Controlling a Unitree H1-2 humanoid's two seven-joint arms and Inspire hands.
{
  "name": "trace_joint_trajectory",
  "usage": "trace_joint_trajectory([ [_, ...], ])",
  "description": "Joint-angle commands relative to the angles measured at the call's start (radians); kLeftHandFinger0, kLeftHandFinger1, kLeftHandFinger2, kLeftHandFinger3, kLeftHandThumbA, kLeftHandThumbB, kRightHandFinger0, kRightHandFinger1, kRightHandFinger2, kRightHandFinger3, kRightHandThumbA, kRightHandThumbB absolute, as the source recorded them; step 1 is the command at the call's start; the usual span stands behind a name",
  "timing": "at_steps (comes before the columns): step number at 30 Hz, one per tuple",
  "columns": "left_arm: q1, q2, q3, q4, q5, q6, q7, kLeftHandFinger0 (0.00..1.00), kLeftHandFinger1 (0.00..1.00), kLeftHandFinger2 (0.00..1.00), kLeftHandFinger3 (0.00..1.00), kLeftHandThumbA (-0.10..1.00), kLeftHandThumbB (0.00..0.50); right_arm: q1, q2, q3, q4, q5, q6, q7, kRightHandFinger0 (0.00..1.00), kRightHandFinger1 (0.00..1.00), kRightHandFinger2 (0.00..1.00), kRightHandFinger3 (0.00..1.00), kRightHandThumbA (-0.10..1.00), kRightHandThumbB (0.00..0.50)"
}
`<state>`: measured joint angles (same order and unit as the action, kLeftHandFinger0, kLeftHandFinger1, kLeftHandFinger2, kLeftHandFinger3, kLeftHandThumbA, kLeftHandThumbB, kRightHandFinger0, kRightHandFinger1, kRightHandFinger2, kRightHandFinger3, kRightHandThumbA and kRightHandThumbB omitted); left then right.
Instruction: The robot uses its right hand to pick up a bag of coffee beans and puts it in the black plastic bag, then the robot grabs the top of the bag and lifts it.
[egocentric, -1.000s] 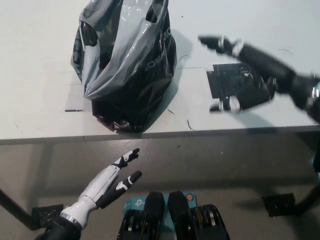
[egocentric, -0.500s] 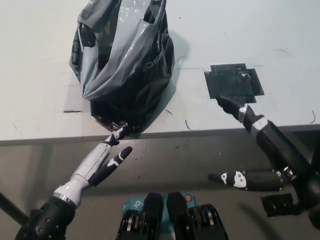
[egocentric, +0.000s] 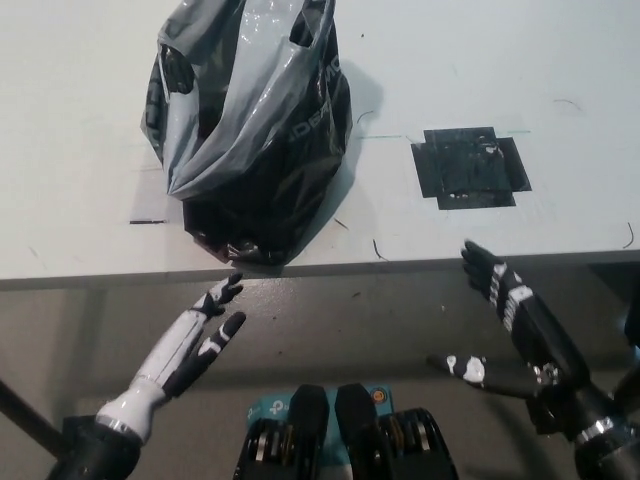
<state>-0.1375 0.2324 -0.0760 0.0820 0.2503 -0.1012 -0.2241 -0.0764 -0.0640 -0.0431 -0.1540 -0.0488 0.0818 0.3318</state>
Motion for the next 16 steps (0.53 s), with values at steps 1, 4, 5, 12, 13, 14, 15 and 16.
trace_joint_trajectory([
  [1, 0.073, -0.013, 0.043, -0.08, -0.068, -0.056, 0.052, 1.0, 1.0, 1.0, 1.0, 1.0, 0.256, 0.073, 0.036, -0.028, 0.066, -0.029, -0.295, -0.139, 1.0, 1.0, 1.0, 1.0, 0.94, 0.134],
  [4, 0.099, -0.013, 0.042, -0.088, -0.064, -0.067, 0.046, 1.0, 1.0, 1.0, 1.0, 1.0, 0.246, 0.104, 0.036, -0.009, 0.065, -0.057, -0.317, -0.149, 1.0, 1.0, 1.0, 1.0, 0.91, 0.099],
  [5, 0.107, -0.013, 0.042, -0.092, -0.063, -0.068, 0.046, 1.0, 1.0, 1.0, 1.0, 1.0, 0.247, 0.113, 0.037, -0.004, 0.062, -0.055, -0.317, -0.146, 1.0, 1.0, 1.0, 1.0, 0.9, 0.096],
  [12, 0.152, -0.019, 0.045, -0.109, -0.061, -0.053, 0.039, 1.0, 1.0, 1.0, 1.0, 1.0, 0.265, 0.158, 0.04, 0.024, 0.05, -0.058, -0.323, -0.141, 1.0, 1.0, 1.0, 1.0, 0.84, 0.105],
  [13, 0.155, -0.02, 0.046, -0.107, -0.063, -0.056, 0.038, 1.0, 1.0, 1.0, 1.0, 1.0, 0.265, 0.159, 0.036, 0.03, 0.054, -0.058, -0.333, -0.14, 1.0, 1.0, 1.0, 1.0, 0.83, 0.094],
  [14, 0.155, -0.02, 0.047, -0.107, -0.063, -0.057, 0.038, 1.0, 1.0, 1.0, 1.0, 1.0, 0.259, 0.158, 0.034, 0.033, 0.056, -0.057, -0.337, -0.14, 1.0, 1.0, 1.0, 1.0, 0.81, 0.091],
  [15, 0.157, -0.019, 0.047, -0.108, -0.062, -0.061, 0.039, 1.0, 1.0, 1.0, 1.0, 1.0, 0.249, 0.156, 0.032, 0.038, 0.06, -0.06, -0.345, -0.141, 1.0, 1.0, 1.0, 1.0, 0.8, 0.092],
  [16, 0.157, -0.019, 0.047, -0.108, -0.062, -0.061, 0.039, 1.0, 1.0, 1.0, 1.0, 1.0, 0.249, 0.156, 0.032, 0.038, 0.06, -0.06, -0.345, -0.141, 1.0, 1.0, 1.0, 1.0, 0.8, 0.092],
])
